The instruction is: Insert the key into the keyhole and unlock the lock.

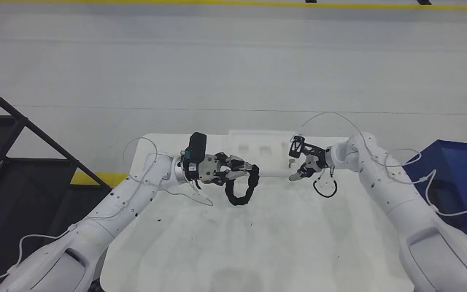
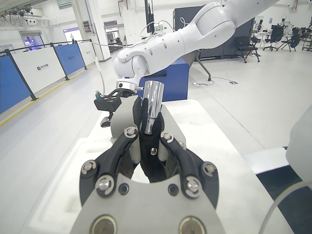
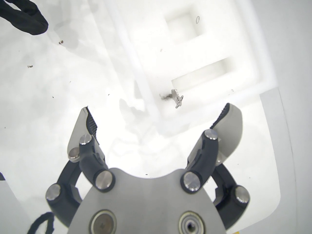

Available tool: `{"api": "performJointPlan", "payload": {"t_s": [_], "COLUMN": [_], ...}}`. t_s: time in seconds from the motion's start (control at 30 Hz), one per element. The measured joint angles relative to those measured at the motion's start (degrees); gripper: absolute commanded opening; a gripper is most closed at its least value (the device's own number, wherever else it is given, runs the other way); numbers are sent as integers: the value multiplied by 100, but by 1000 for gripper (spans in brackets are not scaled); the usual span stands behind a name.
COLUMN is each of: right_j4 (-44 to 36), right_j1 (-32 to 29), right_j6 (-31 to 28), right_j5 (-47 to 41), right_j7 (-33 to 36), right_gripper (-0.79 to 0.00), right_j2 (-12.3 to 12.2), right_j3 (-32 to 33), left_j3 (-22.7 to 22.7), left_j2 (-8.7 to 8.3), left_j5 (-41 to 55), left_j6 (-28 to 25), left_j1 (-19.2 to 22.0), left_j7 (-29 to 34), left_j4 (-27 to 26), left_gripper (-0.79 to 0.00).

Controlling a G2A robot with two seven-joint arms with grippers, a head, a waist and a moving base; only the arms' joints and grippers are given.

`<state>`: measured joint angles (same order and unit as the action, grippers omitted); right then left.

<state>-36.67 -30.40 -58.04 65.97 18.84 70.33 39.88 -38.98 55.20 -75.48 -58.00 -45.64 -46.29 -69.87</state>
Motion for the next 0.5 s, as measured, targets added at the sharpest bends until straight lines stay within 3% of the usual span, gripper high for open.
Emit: {"api": "performJointPlan", "payload": {"t_s": [0.2, 0.4, 0.43, 0.5], "right_j4": [464, 908, 958, 1082], "right_j1": [128, 282, 307, 375], "right_j6": [26, 123, 130, 206], "right_j5": [597, 945, 987, 1088], "right_j7": [-1005, -1461, -1511, -1626], "right_gripper": [-28, -89, -105, -215], "right_j2": [143, 344, 376, 444], "right_j3": [-300, -539, -572, -637], "left_j3": [0, 0, 0, 0], "left_j2": [0, 0, 0, 0], "left_j5": [0, 0, 0, 0], "left_j6": [0, 0, 0, 0], "left_j1": [0, 0, 0, 0], "left_j7": [0, 0, 0, 0], "left_j4": [0, 0, 0, 0], "left_gripper": [-785, -785, -785, -785]}}
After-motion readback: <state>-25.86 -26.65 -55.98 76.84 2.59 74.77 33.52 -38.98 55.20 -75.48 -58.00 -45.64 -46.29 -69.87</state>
